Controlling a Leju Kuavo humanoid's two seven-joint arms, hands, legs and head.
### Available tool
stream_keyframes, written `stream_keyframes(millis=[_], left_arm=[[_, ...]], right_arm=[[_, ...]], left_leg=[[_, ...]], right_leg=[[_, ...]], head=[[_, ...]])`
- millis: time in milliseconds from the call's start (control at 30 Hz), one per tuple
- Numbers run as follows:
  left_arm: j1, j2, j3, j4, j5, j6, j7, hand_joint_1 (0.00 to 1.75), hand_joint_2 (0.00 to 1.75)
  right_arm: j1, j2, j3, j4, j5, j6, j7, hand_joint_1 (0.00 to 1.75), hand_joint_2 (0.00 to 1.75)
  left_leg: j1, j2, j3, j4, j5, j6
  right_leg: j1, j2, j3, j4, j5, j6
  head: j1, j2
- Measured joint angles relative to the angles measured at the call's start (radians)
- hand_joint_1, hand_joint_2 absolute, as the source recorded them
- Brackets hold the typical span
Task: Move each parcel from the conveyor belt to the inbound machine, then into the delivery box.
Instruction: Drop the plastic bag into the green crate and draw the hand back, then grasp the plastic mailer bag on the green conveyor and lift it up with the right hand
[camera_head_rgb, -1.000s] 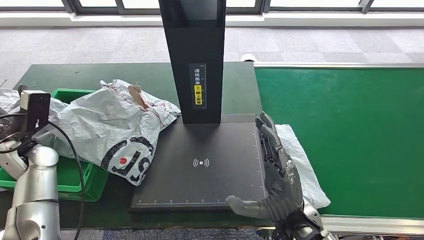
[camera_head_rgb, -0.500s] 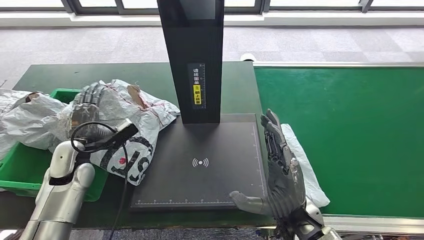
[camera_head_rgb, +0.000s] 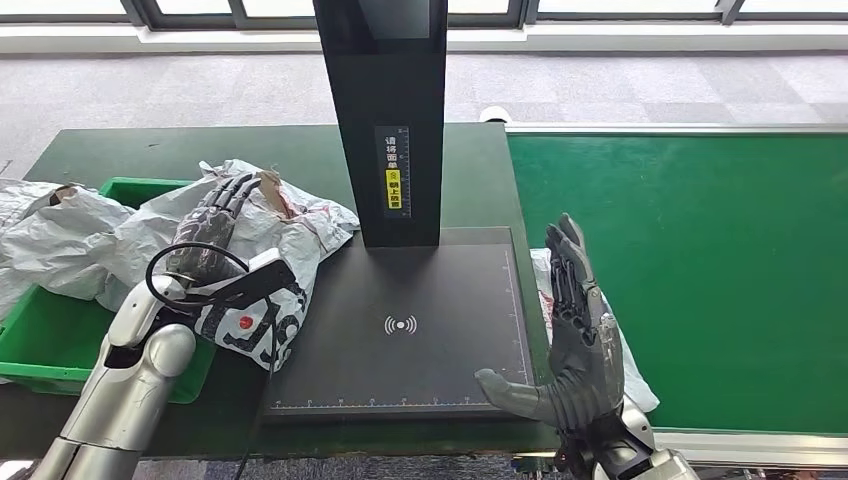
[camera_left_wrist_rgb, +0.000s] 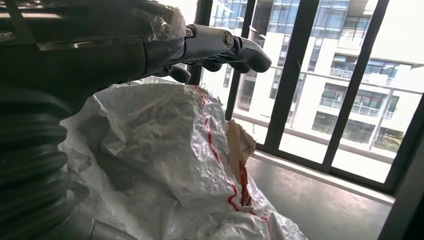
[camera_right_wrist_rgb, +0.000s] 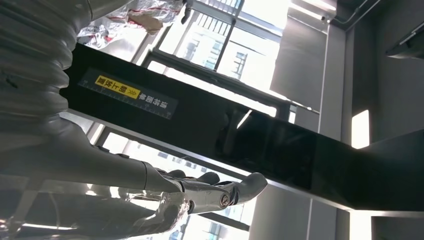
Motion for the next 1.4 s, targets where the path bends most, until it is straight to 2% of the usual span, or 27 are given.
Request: stream_keyframes(millis=[100, 133, 200, 233, 267, 333, 367, 800, 933, 1400], left_arm=[[0.0, 0.027, -0.017, -0.036, 0.002, -0.035, 0.021, 0.0, 1.75], [0.0, 0.038, -0.022, -0.04, -0.001, -0.046, 0.028, 0.37, 1.75], [-0.001, 0.06, -0.031, -0.037, -0.015, -0.063, 0.038, 1.24, 1.75], [-0.003, 0.071, -0.035, -0.031, -0.026, -0.068, 0.041, 1.39, 1.75], [-0.006, 0.081, -0.04, -0.022, -0.039, -0.069, 0.043, 1.06, 1.75], [-0.016, 0.095, -0.049, 0.003, -0.073, -0.058, 0.05, 0.18, 1.75], [-0.021, 0.099, -0.054, 0.017, -0.092, -0.052, 0.055, 0.03, 1.75], [-0.049, 0.101, -0.097, 0.188, -0.18, -0.063, 0.074, 0.0, 1.75], [-0.051, 0.101, -0.097, 0.222, -0.184, -0.063, 0.074, 1.75, 1.75], [-0.035, 0.097, -0.097, 0.178, -0.293, 0.034, 0.097, 1.75, 1.75]], right_arm=[[-0.008, -0.001, 0.0, 0.0, -0.009, -0.004, -0.006, 0.0, 1.75], [-0.012, -0.001, 0.0, 0.0, -0.011, -0.004, -0.006, 0.0, 1.75], [-0.02, -0.001, 0.001, 0.001, -0.013, -0.004, -0.005, 0.0, 1.75], [-0.024, -0.001, 0.002, 0.001, -0.013, -0.004, -0.004, 0.0, 1.75], [-0.026, -0.001, 0.003, 0.001, -0.011, -0.004, -0.004, 0.0, 1.75], [-0.03, -0.001, 0.004, 0.001, -0.006, -0.005, -0.004, 0.0, 1.75], [-0.03, -0.001, 0.004, 0.001, -0.003, -0.006, -0.005, 0.0, 1.75], [-0.016, -0.001, 0.006, 0.001, 0.015, -0.001, -0.02, 0.0, 1.75], [-0.004, -0.001, 0.006, 0.001, 0.021, 0.004, -0.025, 0.0, 1.75], [0.078, 0.0, 0.004, -0.013, 0.096, 0.064, -0.038, 0.0, 1.75]], left_leg=[[0.0, 0.0, 0.0, 0.0, 0.0, 0.0], [0.0, 0.0, 0.0, 0.0, 0.0, 0.0], [0.0, 0.0, 0.0, 0.0, 0.0, -0.001], [0.0, 0.0, 0.0, 0.0, 0.001, -0.001], [0.0, 0.0, 0.0, 0.0, 0.001, -0.001], [0.0, 0.0, 0.0, 0.0, 0.001, -0.001], [0.0, 0.0, 0.0, 0.0, 0.001, -0.001], [0.0, 0.0, 0.0, 0.0, 0.001, -0.001], [0.0, 0.0, 0.0, 0.0, 0.001, -0.001], [0.0, 0.0, 0.0, 0.0, 0.001, -0.001]], right_leg=[[0.0, 0.0, 0.0, 0.0, 0.0, 0.0], [0.0, 0.0, 0.0, 0.0, 0.0, 0.0], [0.0, 0.0, -0.001, 0.0, 0.0, 0.0], [0.0, 0.0, -0.001, 0.0, 0.0, 0.0], [0.0, 0.0, -0.001, 0.001, 0.0, 0.0], [0.0, 0.0, -0.001, 0.001, 0.0, 0.0], [0.0, 0.0, -0.001, 0.001, 0.0, 0.0], [0.0, 0.0, -0.001, 0.001, 0.0, 0.0], [0.0, 0.0, -0.001, 0.001, 0.0, 0.0], [0.0, 0.0, -0.001, 0.001, 0.0, 0.0]], head=[[0.0, 0.0], [0.0, 0.0], [0.0, 0.0], [0.0, 0.0], [0.0, 0.0], [0.0, 0.0], [0.0, 0.0], [0.0, 0.0], [0.0, 0.0], [0.0, 0.0]])
